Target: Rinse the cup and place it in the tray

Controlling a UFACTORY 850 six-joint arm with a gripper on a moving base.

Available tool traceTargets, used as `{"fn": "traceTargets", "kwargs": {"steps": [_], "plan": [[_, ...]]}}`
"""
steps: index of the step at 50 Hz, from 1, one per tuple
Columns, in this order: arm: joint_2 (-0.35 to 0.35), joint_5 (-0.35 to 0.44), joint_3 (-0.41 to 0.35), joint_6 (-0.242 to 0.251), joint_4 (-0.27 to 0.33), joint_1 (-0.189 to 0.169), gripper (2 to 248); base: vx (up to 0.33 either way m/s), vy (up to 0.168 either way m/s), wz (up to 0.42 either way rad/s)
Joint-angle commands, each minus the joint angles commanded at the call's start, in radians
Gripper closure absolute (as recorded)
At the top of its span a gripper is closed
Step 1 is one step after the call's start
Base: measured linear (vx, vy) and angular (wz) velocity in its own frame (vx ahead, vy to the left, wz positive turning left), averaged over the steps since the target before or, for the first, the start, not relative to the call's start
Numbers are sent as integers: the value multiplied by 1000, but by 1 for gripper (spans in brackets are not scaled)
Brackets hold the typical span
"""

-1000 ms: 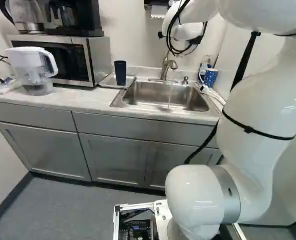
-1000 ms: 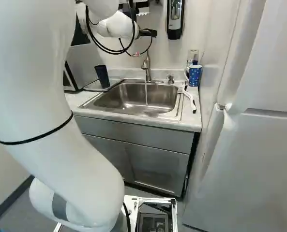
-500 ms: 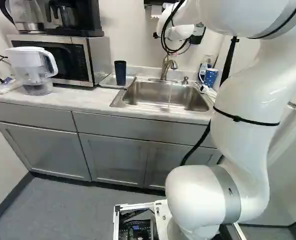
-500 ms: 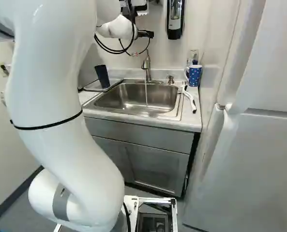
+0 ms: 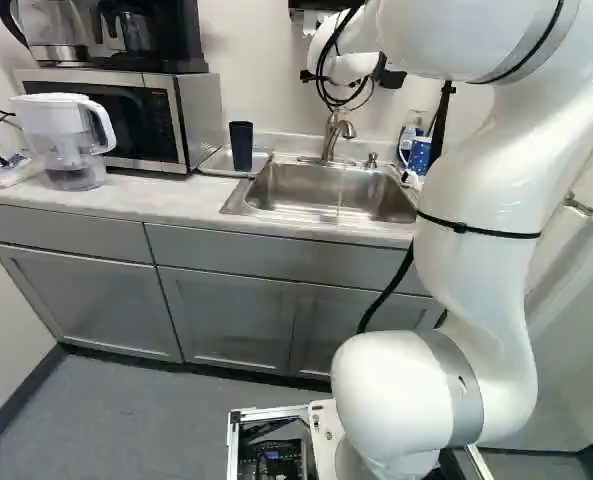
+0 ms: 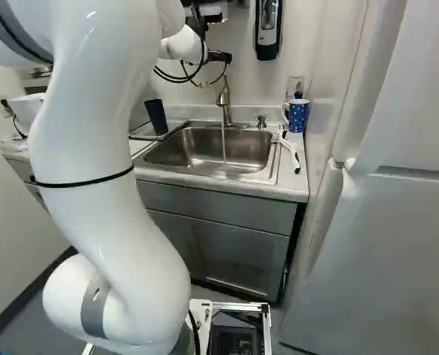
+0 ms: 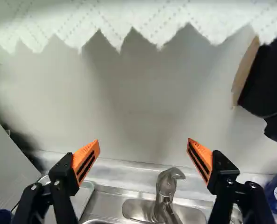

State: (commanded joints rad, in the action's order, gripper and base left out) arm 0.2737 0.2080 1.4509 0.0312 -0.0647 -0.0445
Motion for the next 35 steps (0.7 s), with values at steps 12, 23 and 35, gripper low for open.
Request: {"fn": "traceTargets", "kwargs": {"steps": [12, 23, 35], "plan": [[0, -42, 0, 0, 0, 1, 3, 0, 0, 0], [0, -80, 0, 0, 0, 4, 3, 0, 0, 0], [0, -122, 0, 0, 0, 4, 3, 0, 0, 0]]}}
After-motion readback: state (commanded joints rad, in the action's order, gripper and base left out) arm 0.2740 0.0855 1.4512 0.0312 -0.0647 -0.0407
